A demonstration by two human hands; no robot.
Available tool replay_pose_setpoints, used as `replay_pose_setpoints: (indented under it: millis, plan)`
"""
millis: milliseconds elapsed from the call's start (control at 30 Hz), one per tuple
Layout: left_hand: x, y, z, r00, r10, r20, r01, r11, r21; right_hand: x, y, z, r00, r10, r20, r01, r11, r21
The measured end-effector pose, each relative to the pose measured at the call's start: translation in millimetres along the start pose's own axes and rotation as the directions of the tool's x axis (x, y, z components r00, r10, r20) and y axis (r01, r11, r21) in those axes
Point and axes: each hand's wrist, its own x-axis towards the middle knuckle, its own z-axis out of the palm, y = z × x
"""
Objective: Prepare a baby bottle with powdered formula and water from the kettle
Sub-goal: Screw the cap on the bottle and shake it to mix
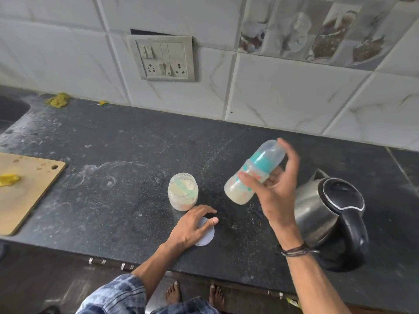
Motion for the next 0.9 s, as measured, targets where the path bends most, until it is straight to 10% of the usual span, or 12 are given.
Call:
replay_pose_setpoints:
  millis: [100, 267, 400, 533, 667, 800, 900]
  plan:
    - [1.9, 0.0, -0.4, 1.0, 0.005, 0.003, -0.005, 1.0, 0.004, 8.9, 0.9, -10.4, 0.971, 0.0, -0.237, 0.04, 0.986, 0.163]
    - [0.1, -1.5, -0.4, 0.999, 0.032, -0.022, -0.032, 0.999, 0.005, 1.8, 5.4, -9.4, 0.997, 0.079, 0.01, -0.078, 0.997, -0.002]
    - [2.1, 1.1, 0.6, 1.0, 0.024, -0.015, -0.024, 1.0, 0.018, 11.1, 3.5, -8.5, 0.946, 0.093, -0.309, -0.016, 0.97, 0.244]
    - [-0.6, -2.0, 0.8, 0.999, 0.033, -0.023, -0.032, 0.999, 0.028, 3.2, 1.7, -8.3, 0.992, 0.091, -0.09, -0.087, 0.995, 0.046]
    - [0.6, 0.5, 1.8, 1.0, 0.019, -0.013, -0.018, 0.999, 0.026, 16.3, -1.5, -15.7, 0.934, 0.077, -0.349, 0.011, 0.97, 0.243]
    - [-1.8, -3.2, 1.1, 0.999, 0.031, -0.016, -0.03, 0.999, 0.04, 7.9, 3.3, -11.7, 0.992, 0.089, -0.094, -0.087, 0.996, 0.028]
    - [0.1, -0.7, 1.4, 1.0, 0.02, -0.006, -0.02, 0.999, 0.047, 17.3, 1.6, -16.6, 0.947, 0.078, -0.311, -0.01, 0.977, 0.214]
